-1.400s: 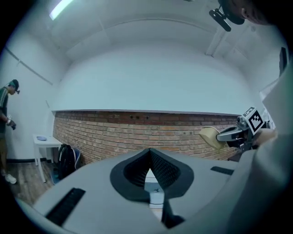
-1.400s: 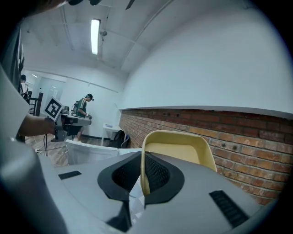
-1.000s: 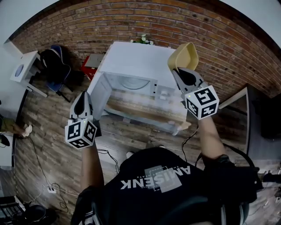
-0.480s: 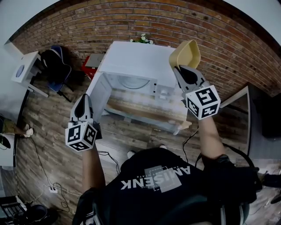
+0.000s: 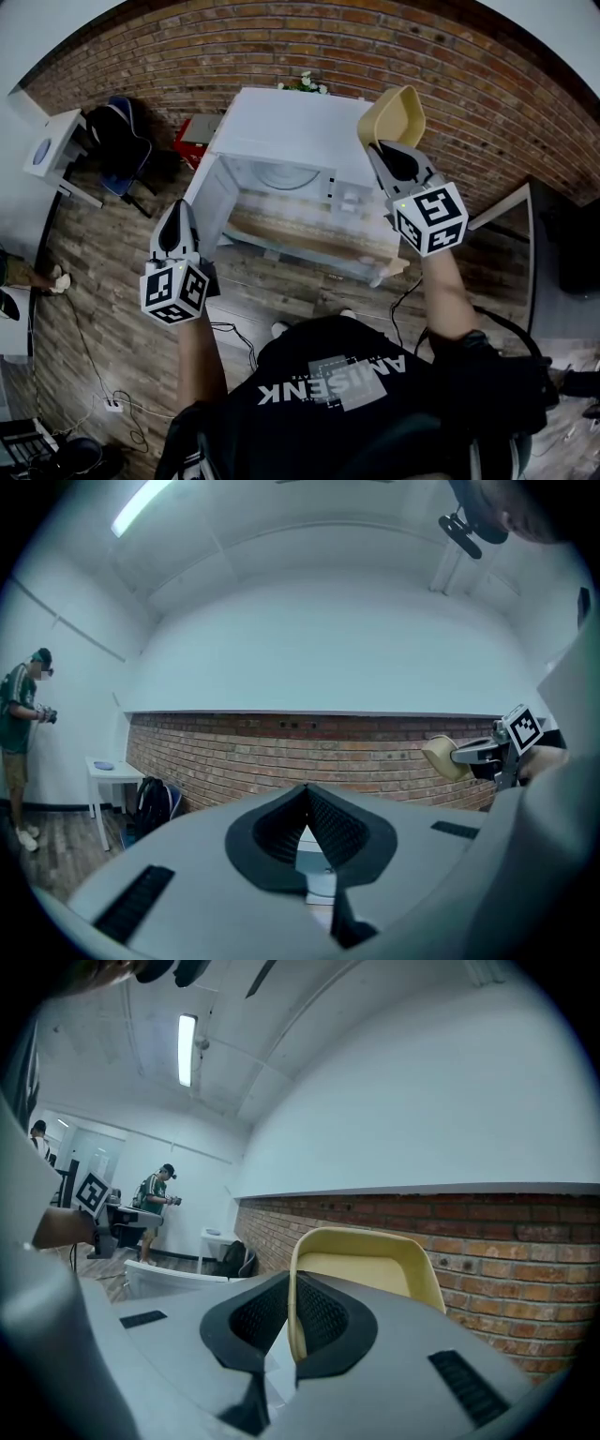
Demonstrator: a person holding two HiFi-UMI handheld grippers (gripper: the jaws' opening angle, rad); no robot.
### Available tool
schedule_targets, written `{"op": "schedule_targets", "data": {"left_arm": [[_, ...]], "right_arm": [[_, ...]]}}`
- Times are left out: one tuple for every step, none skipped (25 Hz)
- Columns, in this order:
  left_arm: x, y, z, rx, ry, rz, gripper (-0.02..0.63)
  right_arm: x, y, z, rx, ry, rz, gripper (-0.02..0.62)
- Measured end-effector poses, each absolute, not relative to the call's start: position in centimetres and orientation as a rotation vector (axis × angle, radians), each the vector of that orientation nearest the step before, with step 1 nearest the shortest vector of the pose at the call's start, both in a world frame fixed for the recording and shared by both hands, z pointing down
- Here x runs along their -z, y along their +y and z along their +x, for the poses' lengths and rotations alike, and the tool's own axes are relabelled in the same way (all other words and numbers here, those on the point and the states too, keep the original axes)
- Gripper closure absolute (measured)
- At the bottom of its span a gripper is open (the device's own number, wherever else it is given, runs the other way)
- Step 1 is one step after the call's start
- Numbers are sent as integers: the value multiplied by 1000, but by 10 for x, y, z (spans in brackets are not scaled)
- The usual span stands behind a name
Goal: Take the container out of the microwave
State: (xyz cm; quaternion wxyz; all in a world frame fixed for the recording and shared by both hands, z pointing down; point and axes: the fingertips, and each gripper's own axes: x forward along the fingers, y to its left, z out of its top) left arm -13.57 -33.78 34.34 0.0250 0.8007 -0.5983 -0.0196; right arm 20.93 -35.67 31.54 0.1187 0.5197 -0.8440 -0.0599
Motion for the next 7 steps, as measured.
{"op": "schedule_targets", "data": {"left_arm": [[-343,-338,-135,54,-1855,2479,595],[-343,-338,-135,56,-1853,2482,595],[-343,-338,-135,64,-1846,2483,595],[-343,-338,-134,73,-1839,2483,595],[-343,-338,-134,81,-1834,2483,595],[-342,-337,-133,86,-1831,2483,595],[-342,-337,-133,90,-1828,2482,595]], "right_arm": [[-315,-357,210,177,-2471,1522,545],[-314,-357,210,178,-2472,1525,545],[-314,-357,210,180,-2473,1529,545],[-313,-357,210,182,-2474,1531,545],[-312,-357,210,184,-2473,1532,545],[-312,-356,210,186,-2472,1533,545],[-311,-356,209,187,-2471,1533,545]]}}
